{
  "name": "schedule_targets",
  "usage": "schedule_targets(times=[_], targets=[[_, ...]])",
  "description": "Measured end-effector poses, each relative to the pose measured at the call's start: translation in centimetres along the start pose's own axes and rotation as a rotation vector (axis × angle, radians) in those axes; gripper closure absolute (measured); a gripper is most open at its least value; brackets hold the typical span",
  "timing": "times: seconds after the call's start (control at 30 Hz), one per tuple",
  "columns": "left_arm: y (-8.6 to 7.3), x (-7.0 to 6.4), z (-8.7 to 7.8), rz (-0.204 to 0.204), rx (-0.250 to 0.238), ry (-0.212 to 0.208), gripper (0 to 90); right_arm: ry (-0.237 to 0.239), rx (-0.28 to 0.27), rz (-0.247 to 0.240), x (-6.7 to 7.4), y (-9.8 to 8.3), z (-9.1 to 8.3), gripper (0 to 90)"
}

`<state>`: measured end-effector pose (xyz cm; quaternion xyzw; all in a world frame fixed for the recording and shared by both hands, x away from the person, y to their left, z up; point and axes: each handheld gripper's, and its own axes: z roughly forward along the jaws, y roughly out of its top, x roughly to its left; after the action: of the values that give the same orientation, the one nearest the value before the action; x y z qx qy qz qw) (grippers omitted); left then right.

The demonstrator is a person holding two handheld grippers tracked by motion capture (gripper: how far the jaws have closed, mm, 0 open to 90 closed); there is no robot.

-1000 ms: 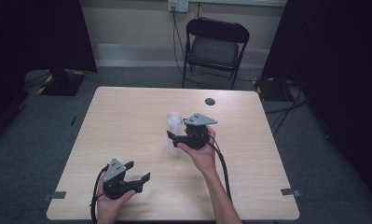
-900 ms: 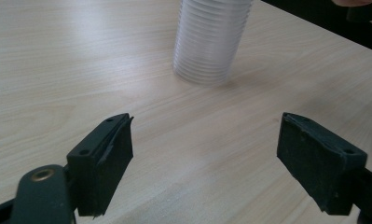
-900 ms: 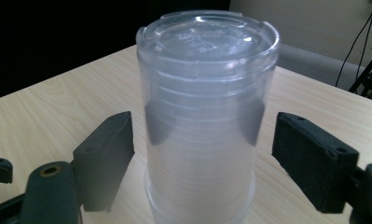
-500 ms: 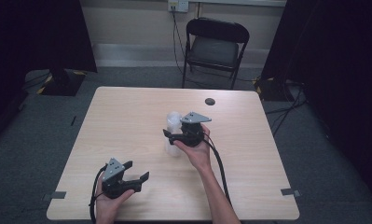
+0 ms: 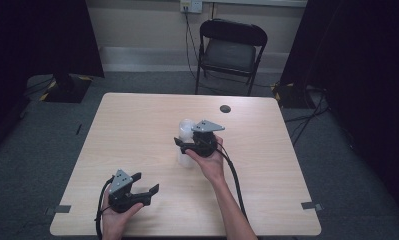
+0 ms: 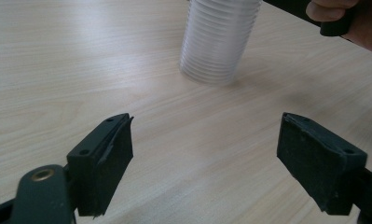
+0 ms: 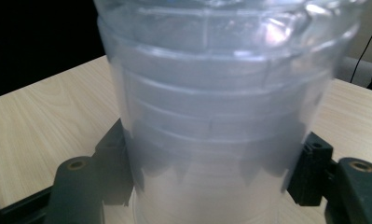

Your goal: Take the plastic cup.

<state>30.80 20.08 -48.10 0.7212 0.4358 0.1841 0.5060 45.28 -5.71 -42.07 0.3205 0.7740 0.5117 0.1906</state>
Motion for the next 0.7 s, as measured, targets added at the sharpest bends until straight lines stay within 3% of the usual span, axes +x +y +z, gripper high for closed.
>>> schedule_targets(times=[0.7], targets=[[-0.3, -0.3, 0.4, 0.001, 0.011, -0.01, 18.1, 0.013, -0.031, 0.016, -0.4, 1.6, -0.6, 31.0]])
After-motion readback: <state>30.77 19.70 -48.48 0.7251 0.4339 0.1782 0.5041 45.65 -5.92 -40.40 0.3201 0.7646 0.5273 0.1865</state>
